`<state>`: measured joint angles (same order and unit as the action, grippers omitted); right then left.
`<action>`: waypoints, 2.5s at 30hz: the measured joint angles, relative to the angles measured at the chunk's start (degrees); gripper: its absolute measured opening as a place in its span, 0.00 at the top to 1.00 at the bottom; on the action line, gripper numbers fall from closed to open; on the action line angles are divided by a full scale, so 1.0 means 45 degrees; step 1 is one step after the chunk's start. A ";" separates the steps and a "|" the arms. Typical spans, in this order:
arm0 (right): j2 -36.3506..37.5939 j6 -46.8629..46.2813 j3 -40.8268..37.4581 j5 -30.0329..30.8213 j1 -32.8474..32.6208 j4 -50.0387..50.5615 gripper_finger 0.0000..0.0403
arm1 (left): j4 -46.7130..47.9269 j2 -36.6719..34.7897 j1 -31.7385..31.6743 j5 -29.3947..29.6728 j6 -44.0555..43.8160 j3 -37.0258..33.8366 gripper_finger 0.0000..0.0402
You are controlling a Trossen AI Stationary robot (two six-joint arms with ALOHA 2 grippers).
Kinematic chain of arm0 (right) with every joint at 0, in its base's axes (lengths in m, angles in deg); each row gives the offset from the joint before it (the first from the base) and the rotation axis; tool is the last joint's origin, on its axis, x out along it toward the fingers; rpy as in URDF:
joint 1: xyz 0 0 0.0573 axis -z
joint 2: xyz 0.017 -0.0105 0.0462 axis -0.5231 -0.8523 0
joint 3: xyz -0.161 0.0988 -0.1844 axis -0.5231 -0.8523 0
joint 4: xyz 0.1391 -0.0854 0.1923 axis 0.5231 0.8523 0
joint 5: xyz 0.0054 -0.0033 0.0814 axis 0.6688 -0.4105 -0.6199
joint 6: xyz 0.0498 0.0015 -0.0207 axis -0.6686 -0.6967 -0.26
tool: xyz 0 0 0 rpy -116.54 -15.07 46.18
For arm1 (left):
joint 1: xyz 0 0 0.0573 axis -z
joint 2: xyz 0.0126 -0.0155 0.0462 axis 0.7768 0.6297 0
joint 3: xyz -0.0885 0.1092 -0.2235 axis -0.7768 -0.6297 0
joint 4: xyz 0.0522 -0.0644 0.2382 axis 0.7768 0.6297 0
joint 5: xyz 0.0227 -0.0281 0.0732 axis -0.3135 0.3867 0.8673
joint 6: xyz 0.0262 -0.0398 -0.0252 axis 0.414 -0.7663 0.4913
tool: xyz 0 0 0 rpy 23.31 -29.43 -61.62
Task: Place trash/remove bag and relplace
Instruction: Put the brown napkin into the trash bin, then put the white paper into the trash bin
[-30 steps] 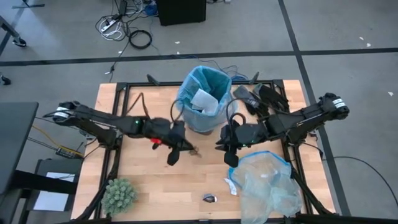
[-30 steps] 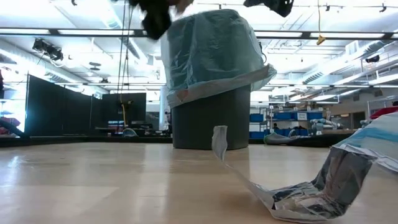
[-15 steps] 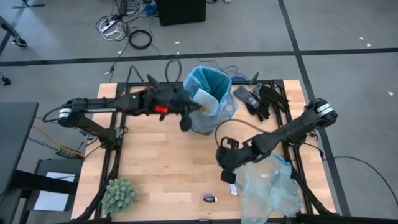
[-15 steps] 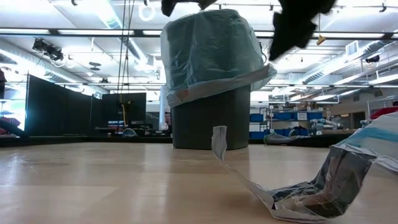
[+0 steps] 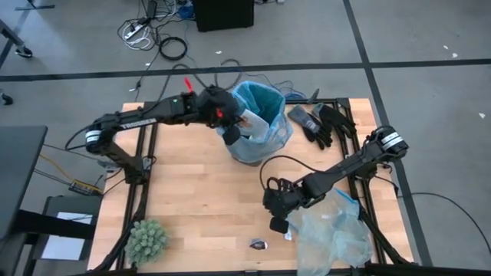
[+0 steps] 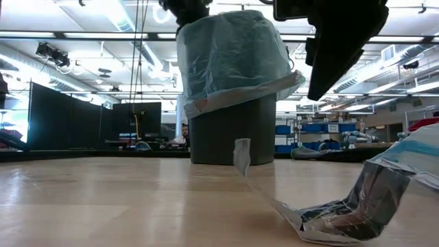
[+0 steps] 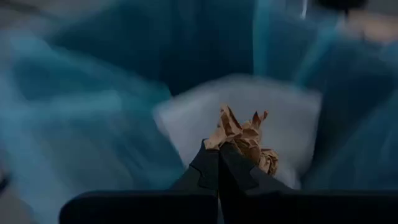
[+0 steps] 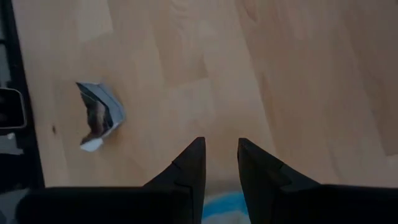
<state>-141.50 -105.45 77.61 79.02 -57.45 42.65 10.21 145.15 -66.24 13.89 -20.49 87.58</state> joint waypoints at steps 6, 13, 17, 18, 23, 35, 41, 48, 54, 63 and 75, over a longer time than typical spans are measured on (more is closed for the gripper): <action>-0.0045 0.0276 0.0000 -0.0474 -0.0321 0.0586 0.80 | 0.0481 0.0393 -0.0005 -0.0171 0.0308 0.0441 0.99; -0.0040 0.0282 0.0000 -0.0872 -0.0724 0.0917 0.74 | 0.1067 0.0467 -0.0053 -0.0138 0.1022 0.1429 0.85; -0.0040 0.0259 0.0000 -0.0600 -0.1072 0.0878 0.67 | 0.1268 0.0487 -0.0053 0.0306 0.1473 0.1952 0.67; -0.0040 0.0235 0.0000 -0.0473 -0.1133 0.0879 0.65 | 0.1328 0.0487 -0.0053 0.0623 0.1496 0.2050 0.62; -0.0040 0.0034 0.0000 -0.0110 -0.1333 0.0917 0.55 | 0.1353 0.0487 -0.0070 0.1013 0.1559 0.2370 0.41; -0.0040 -0.0365 0.0000 -0.0002 -0.1601 0.1868 0.51 | 0.5445 0.0307 0.0792 0.0707 0.2819 0.4977 0.26; -0.0040 0.0151 0.0000 0.0189 -0.1814 0.1907 0.52 | 0.7421 -0.0026 0.2301 0.0811 0.2884 0.5243 0.26; -0.0081 0.2040 0.0000 -0.0233 -0.1934 0.0905 0.52 | 0.8721 -0.0019 0.3969 0.0966 0.2241 0.5243 0.29; -0.1142 0.4417 0.0005 -0.1449 -0.1806 0.0590 0.52 | 0.9194 0.0080 0.5137 -0.0556 0.2467 0.5238 0.29; -0.2868 0.5071 0.0061 -0.1735 -0.1661 0.0165 0.53 | 0.9200 0.0098 0.6360 -0.0060 0.0376 0.5233 0.29; -0.3130 0.5937 0.0015 -0.1263 -0.1500 -0.0007 0.89 | 0.8638 0.0098 0.6849 0.0686 -0.1191 0.5233 0.29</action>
<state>-155.59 -78.73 77.67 73.34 -64.20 42.62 49.08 145.59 -35.42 16.98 -25.85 111.13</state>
